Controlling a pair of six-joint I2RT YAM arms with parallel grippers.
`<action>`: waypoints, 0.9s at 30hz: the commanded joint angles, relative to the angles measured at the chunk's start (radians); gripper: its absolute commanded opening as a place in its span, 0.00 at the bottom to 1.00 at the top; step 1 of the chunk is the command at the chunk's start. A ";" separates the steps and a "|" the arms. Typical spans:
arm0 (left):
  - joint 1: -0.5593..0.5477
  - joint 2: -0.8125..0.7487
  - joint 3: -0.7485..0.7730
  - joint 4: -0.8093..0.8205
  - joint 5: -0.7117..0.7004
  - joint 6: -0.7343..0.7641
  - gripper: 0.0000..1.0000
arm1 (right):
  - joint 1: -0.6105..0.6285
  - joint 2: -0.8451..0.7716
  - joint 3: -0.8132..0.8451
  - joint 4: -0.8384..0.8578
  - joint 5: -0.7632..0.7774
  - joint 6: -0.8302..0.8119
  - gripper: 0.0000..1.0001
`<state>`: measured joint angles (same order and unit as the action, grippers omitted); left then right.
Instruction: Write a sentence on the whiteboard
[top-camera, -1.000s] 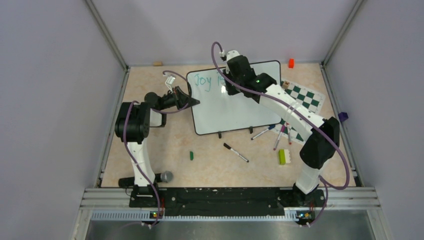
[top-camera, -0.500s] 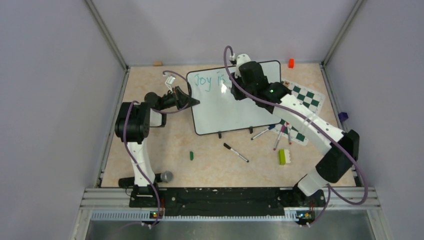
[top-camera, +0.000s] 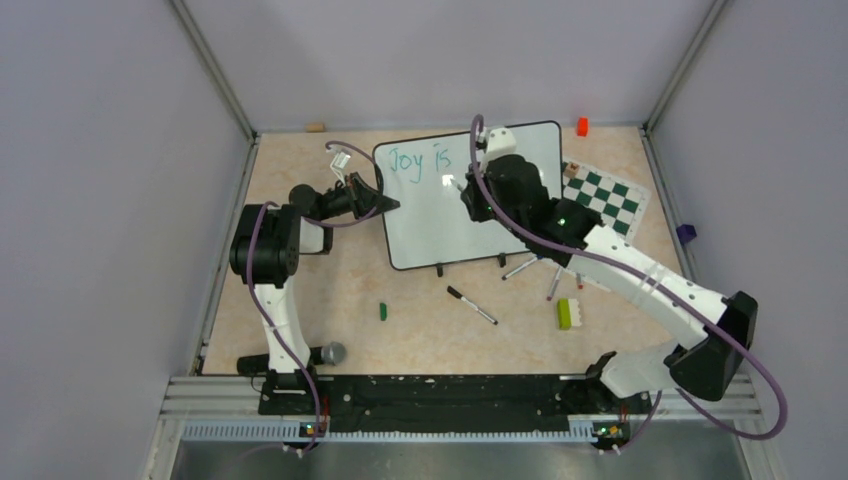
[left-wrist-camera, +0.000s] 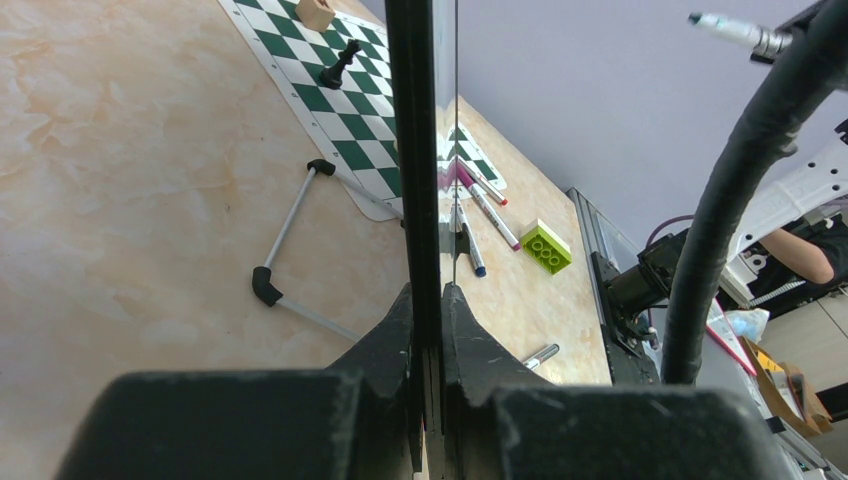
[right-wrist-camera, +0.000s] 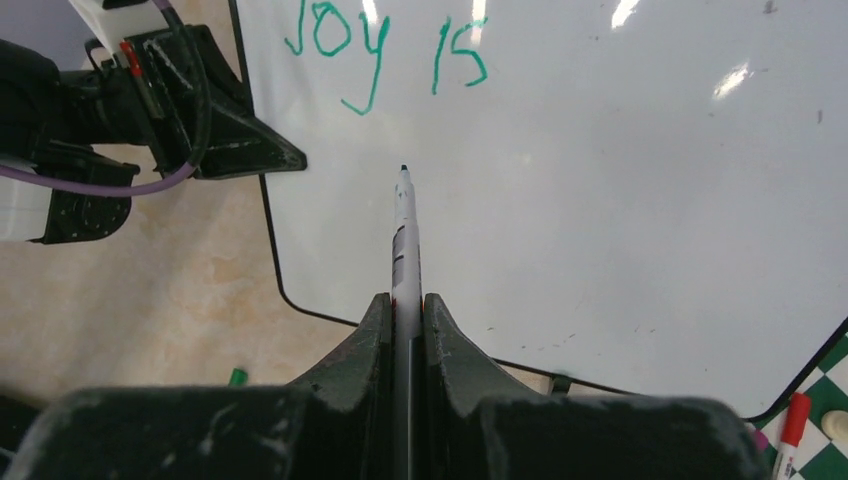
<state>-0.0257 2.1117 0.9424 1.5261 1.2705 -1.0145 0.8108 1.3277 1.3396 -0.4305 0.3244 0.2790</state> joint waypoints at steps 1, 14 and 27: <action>-0.034 0.002 -0.024 0.091 0.177 0.134 0.00 | 0.063 0.062 0.049 -0.022 0.120 0.096 0.00; -0.022 -0.010 -0.018 0.093 0.194 0.145 0.00 | 0.084 0.130 0.241 -0.168 0.189 0.229 0.00; -0.021 -0.011 -0.030 0.092 0.172 0.154 0.00 | 0.055 0.111 0.289 0.122 0.317 0.100 0.00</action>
<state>-0.0257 2.1029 0.9409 1.5223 1.2785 -0.9997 0.8867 1.4624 1.6165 -0.4942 0.5827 0.4637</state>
